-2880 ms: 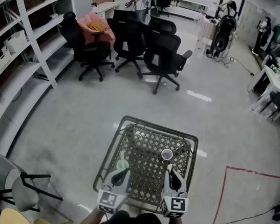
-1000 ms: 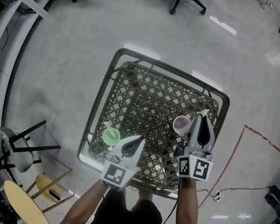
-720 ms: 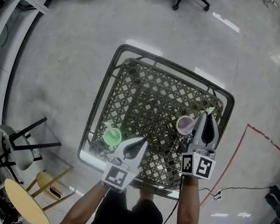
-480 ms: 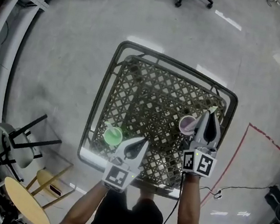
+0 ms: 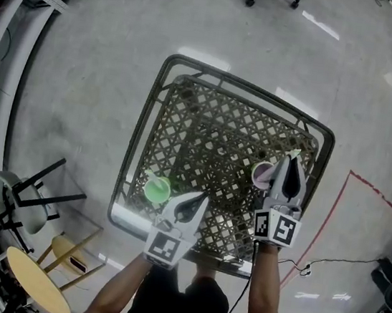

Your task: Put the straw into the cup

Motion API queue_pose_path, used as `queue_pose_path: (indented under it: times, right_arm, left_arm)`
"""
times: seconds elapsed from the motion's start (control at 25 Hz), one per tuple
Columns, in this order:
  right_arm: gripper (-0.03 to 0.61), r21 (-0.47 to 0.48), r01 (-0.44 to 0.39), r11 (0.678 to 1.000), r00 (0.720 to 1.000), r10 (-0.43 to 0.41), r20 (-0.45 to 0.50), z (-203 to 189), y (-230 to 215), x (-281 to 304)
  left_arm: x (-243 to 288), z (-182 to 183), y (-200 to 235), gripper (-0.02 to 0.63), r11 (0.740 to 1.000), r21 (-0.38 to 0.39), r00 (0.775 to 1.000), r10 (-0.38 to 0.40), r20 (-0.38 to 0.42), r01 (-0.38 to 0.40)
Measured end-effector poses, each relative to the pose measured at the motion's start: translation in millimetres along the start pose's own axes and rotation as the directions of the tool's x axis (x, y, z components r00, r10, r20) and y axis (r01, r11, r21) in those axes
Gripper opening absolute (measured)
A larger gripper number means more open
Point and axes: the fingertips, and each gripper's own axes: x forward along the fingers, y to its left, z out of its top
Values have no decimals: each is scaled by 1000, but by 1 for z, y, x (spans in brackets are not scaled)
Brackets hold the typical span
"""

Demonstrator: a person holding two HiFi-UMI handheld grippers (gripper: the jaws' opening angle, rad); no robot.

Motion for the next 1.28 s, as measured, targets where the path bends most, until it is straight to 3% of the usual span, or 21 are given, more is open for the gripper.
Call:
queue_pose_path:
  times: [0.28,0.6,1.28]
  right_arm:
    - [48,-1,-17,1000,999,16,-45,-7,1,-5]
    - [144,-56,-20,998,997,15,-76,-5,5,-17]
    - [135,-66,-116,991,990,110,-85,56,30,-46]
  left_arm:
    - [-2,4,-3,6,1000,-1,1000,-2,4,2]
    - [-11,16,-6,6,1000,12,1000,5,19,-5]
    - [-34,89,-20,6,994,92,994,56,97,-65]
